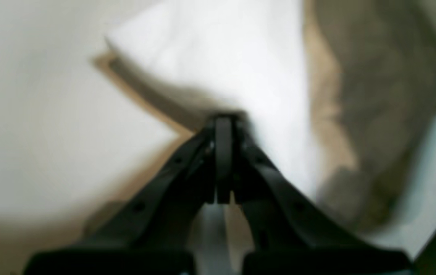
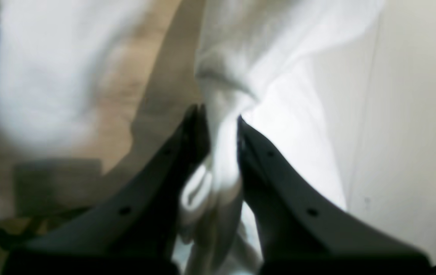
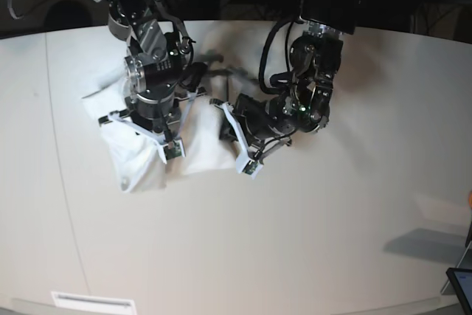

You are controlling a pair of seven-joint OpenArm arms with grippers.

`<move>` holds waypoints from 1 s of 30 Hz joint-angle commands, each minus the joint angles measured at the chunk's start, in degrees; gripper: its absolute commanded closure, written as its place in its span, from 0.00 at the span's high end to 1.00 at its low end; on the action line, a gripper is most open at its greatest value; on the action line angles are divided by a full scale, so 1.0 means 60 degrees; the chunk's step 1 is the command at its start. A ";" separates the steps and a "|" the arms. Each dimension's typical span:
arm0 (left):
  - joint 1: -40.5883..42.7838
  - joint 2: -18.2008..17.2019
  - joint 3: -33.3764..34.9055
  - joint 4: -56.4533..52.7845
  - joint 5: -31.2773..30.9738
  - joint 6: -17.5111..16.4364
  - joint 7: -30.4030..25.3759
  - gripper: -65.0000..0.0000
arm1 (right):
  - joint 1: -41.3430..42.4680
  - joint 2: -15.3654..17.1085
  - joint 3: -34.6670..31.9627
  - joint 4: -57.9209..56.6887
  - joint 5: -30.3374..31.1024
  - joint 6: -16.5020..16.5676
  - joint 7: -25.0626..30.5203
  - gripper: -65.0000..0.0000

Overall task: Fold the T-shirt properly
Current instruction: 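Lower the folded end onto the stack and open the right gripper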

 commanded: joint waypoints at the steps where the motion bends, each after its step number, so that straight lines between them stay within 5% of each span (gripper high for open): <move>1: -0.0235 -0.0031 -0.0030 0.0389 -0.0095 0.0027 -0.0024 0.00 | 0.0137 -0.0019 -0.0003 0.0061 -0.0132 -0.0024 0.0200 0.00; 5: -0.0133 -0.0339 -0.0249 0.1430 -0.0051 0.0042 0.0489 0.00 | 0.0152 -0.0327 0.0011 -0.0203 -0.0132 -0.0024 0.0274 0.01; 12: 0.0629 -0.0646 -0.2813 0.2118 -0.0007 0.0042 0.1719 0.00 | 0.0152 -0.0576 -0.0003 -0.0247 -0.0147 -0.0024 0.0684 0.01; 21: 0.1303 -0.1833 -0.3868 0.2118 -0.0051 0.0042 0.1763 0.00 | 0.0152 -0.1147 -0.0018 -0.0438 -0.0132 -0.0024 0.0962 0.02; 30: 0.1391 -0.1848 -0.4264 0.2045 -0.0021 0.0012 0.1763 0.00 | 0.0122 -0.1177 -0.0458 -0.0408 0.0659 -0.0024 0.1021 0.37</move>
